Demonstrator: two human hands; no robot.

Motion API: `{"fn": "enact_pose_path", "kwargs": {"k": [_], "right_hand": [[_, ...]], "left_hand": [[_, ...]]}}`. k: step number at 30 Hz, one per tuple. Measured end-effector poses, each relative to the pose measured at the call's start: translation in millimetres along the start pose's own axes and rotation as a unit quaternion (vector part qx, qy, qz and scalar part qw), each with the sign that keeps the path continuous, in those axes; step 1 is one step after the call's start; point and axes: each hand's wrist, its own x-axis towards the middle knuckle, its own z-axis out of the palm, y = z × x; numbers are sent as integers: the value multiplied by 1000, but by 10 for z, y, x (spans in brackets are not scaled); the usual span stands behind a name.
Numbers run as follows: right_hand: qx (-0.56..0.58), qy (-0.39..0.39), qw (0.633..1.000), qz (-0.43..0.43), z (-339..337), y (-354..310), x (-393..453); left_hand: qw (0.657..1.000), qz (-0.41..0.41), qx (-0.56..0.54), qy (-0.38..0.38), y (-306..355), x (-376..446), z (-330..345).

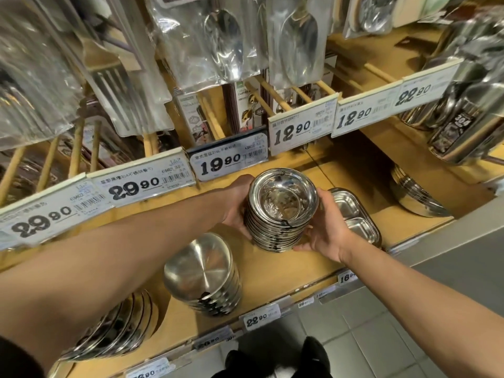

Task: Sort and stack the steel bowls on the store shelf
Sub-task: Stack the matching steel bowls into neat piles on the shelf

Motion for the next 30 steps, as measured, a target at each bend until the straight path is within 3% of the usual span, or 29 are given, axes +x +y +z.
{"fn": "enact_pose_path", "kwargs": {"k": [3, 13, 20, 30], "right_hand": [[-5, 1, 1000, 2, -33, -27, 8], [-59, 3, 997, 48, -391, -438, -124], [-53, -76, 993, 71, -400, -447, -211], [-102, -100, 985, 98, -470, -314, -228]], "left_hand": [[999, -33, 44, 2, 87, -83, 79], [995, 18, -76, 66, 46, -238, 730], [985, 30, -134, 101, -203, -283, 827], [966, 56, -208, 142, -650, -413, 952]]}}
